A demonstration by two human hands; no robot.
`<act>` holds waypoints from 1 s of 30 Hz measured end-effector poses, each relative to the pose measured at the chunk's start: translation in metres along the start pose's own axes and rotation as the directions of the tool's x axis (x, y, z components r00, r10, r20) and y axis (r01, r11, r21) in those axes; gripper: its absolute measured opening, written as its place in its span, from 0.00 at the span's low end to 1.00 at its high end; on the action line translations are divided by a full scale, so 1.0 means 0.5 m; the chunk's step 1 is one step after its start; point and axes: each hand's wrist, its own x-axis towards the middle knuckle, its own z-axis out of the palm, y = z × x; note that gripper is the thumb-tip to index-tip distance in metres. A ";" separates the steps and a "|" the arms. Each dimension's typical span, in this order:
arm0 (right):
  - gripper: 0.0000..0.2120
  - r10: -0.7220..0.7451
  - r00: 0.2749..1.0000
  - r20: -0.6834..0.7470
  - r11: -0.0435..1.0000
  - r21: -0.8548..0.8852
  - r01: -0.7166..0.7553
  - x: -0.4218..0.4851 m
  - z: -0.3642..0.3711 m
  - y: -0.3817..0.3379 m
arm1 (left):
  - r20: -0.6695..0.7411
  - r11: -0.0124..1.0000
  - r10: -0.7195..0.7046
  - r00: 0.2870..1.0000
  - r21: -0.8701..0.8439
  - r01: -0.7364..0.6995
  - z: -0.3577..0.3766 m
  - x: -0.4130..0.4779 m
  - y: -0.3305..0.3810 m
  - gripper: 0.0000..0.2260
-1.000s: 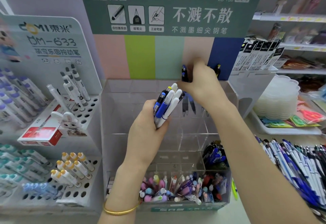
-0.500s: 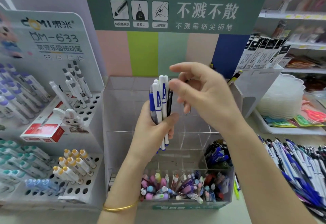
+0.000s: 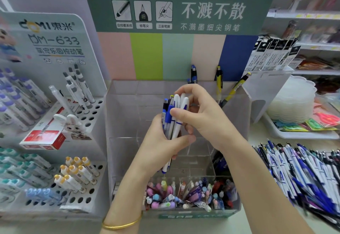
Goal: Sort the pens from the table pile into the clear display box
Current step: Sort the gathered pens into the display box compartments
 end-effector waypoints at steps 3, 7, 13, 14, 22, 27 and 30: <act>0.12 0.053 0.999 -0.002 0.995 0.083 -0.052 -0.002 -0.015 0.015 | 0.117 0.990 -0.011 0.993 -0.136 0.027 0.003 -0.001 -0.005 0.22; 0.12 0.035 0.999 -0.032 0.988 0.153 -0.029 -0.006 -0.027 0.018 | 0.139 0.961 0.018 0.990 -0.276 0.022 0.018 -0.003 0.001 0.22; 0.17 0.009 0.998 -0.058 0.982 0.189 0.002 -0.018 -0.020 0.017 | 0.118 0.967 0.038 0.992 -0.254 -0.007 0.028 0.003 0.001 0.17; 0.18 0.006 0.998 -0.063 0.978 0.207 0.007 -0.020 -0.017 0.014 | 0.116 0.970 0.045 0.992 -0.244 -0.015 0.028 0.003 0.002 0.18; 0.16 -0.079 0.975 -0.208 0.994 0.052 0.091 -0.008 -0.008 0.039 | 0.031 0.977 0.064 0.997 -0.205 -0.056 0.043 0.007 0.003 0.22; 0.13 -0.170 0.931 -0.323 0.985 -0.030 0.169 0.002 -0.001 0.045 | -0.017 0.967 0.067 0.998 -0.246 -0.069 0.053 0.011 0.005 0.20; 0.12 -0.194 0.903 -0.383 0.981 -0.068 0.182 0.005 -0.002 0.051 | -0.009 0.956 0.054 0.998 -0.289 -0.055 0.052 0.011 0.009 0.17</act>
